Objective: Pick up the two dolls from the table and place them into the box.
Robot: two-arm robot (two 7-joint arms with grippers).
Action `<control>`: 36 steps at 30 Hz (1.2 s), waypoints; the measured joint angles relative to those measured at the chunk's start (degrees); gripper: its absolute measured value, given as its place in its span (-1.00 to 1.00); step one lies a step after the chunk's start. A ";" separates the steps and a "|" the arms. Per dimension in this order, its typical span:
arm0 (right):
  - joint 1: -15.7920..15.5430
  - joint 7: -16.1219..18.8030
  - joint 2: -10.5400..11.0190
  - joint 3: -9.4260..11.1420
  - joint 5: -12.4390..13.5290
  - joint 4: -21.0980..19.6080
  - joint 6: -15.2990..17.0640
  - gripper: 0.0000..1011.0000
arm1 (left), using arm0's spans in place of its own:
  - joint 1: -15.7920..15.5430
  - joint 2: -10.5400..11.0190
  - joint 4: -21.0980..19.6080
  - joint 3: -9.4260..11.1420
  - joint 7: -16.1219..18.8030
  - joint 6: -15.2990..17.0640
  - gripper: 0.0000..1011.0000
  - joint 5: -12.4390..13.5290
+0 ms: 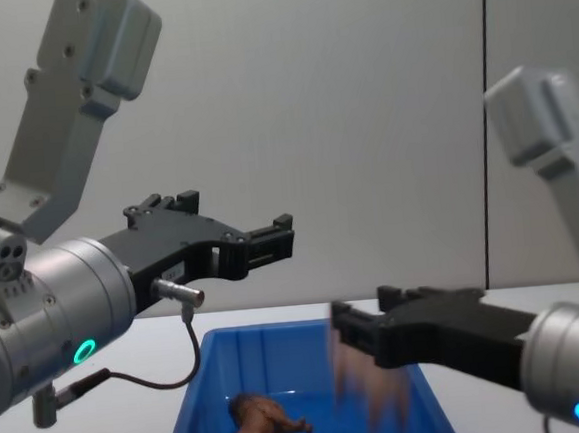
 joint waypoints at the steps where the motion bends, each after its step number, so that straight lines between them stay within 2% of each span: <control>1: 0.71 0.61 -0.42 -0.13 0.14 1.02 0.23 -0.02 | 0.00 0.00 0.00 0.00 0.00 0.00 0.98 0.00; 4: 1.51 1.27 -0.93 -0.29 0.30 2.17 0.57 0.11 | 0.00 0.00 0.00 0.00 0.00 0.00 0.98 0.00; 5: 2.02 1.55 -1.26 -0.40 0.36 2.90 0.74 0.23 | 0.00 0.00 0.00 0.00 0.00 0.00 0.98 0.00; 10: 2.90 1.70 -1.86 -0.63 0.27 4.21 0.97 0.51 | 0.00 0.00 0.00 0.00 0.00 0.00 0.98 0.00; 15: 3.03 0.14 -1.99 -0.76 -0.75 4.46 0.70 0.82 | 0.00 0.00 0.00 0.00 0.00 0.00 0.98 0.00; 19: 2.49 -1.73 -1.72 -0.76 -1.53 3.73 0.24 0.98 | 0.00 0.00 0.00 0.00 0.00 0.00 0.98 0.00; 27: -0.22 -6.92 -0.19 -0.29 -2.77 0.27 -0.91 0.98 | 0.00 0.00 0.00 0.00 0.00 0.00 0.98 0.00; 36: -3.81 -12.20 1.90 0.57 -2.87 -3.78 -1.67 0.98 | 0.00 0.00 0.00 0.00 0.00 0.00 0.98 0.00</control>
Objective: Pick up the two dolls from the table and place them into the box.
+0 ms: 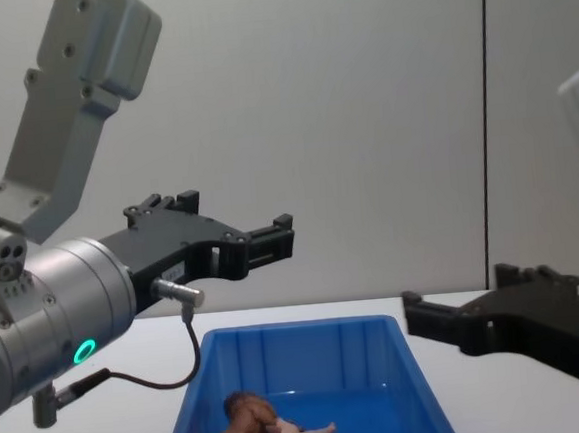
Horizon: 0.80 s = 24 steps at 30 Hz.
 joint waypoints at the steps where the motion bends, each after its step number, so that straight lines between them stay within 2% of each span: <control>1: -0.50 -0.71 0.29 0.15 0.04 -0.60 -0.09 0.98 | 0.00 0.00 0.00 0.00 0.00 0.00 0.98 0.00; 15: -3.15 -4.22 1.84 0.83 0.40 -3.48 -0.54 0.98 | 0.10 0.02 -0.05 -0.05 0.06 0.01 0.98 0.00; 24: -3.83 -5.10 2.24 1.00 0.48 -4.22 -0.65 0.98 | 1.12 0.81 -1.54 -0.54 2.29 1.45 0.98 -0.36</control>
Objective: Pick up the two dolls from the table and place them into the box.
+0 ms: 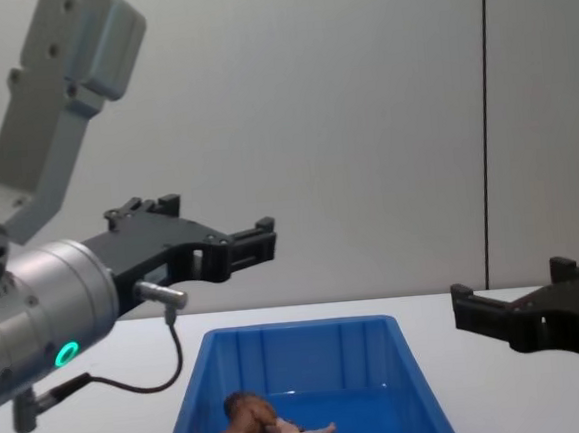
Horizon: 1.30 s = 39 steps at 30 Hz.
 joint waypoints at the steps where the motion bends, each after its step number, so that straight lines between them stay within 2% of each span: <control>1: -0.04 -0.05 0.03 0.01 0.00 -0.05 0.00 0.98 | 0.17 0.13 -0.25 -0.09 0.26 0.25 0.98 -0.14; 5: -0.18 -0.25 0.12 0.04 0.03 -0.23 -0.03 0.98 | 0.99 0.80 -1.47 -0.49 1.43 1.74 0.98 -0.92; 15: -0.44 -0.58 0.26 0.11 0.07 -0.52 -0.09 0.98 | 4.05 3.72 -5.86 -2.02 5.19 8.34 0.98 -4.40; 24: -0.52 -0.71 0.30 0.14 0.07 -0.60 -0.10 0.98 | 6.73 6.29 -8.21 -3.38 6.79 12.83 0.98 -7.57; 39: -0.60 -0.81 0.36 0.13 0.07 -0.68 -0.10 0.98 | 9.66 8.00 -7.65 -4.65 7.49 15.47 0.98 -11.62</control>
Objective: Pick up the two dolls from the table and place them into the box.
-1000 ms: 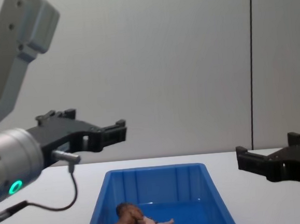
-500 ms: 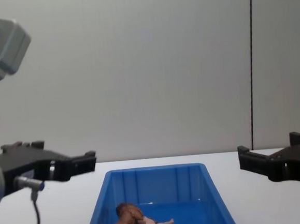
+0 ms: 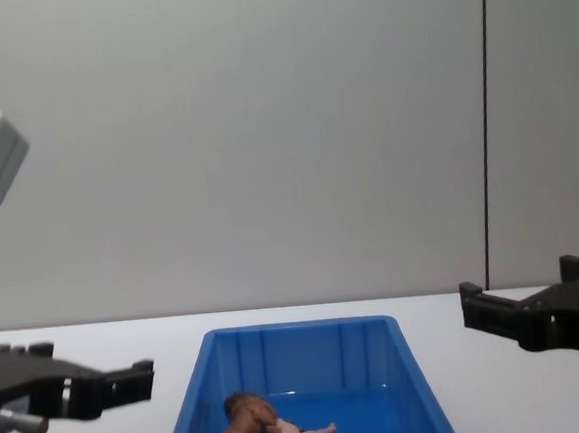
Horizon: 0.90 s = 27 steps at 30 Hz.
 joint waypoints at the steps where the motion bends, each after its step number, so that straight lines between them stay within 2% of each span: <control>1: 0.00 0.00 0.00 0.00 0.00 0.00 0.00 0.98 | 0.00 0.00 0.00 0.00 0.00 0.00 0.98 0.00; 19: 0.00 0.00 0.00 0.00 0.00 -0.01 0.01 0.98 | 0.33 -0.93 5.18 -0.46 -2.24 0.29 0.97 -1.87; 23: 0.00 0.01 0.00 0.00 0.00 -0.01 0.01 0.98 | 0.09 -1.33 6.40 -0.52 -2.92 0.36 0.81 -2.05; 27: 0.00 0.01 0.00 0.00 0.00 0.00 0.01 0.98 | -0.14 -1.63 7.19 -0.60 -3.36 0.70 0.58 -2.10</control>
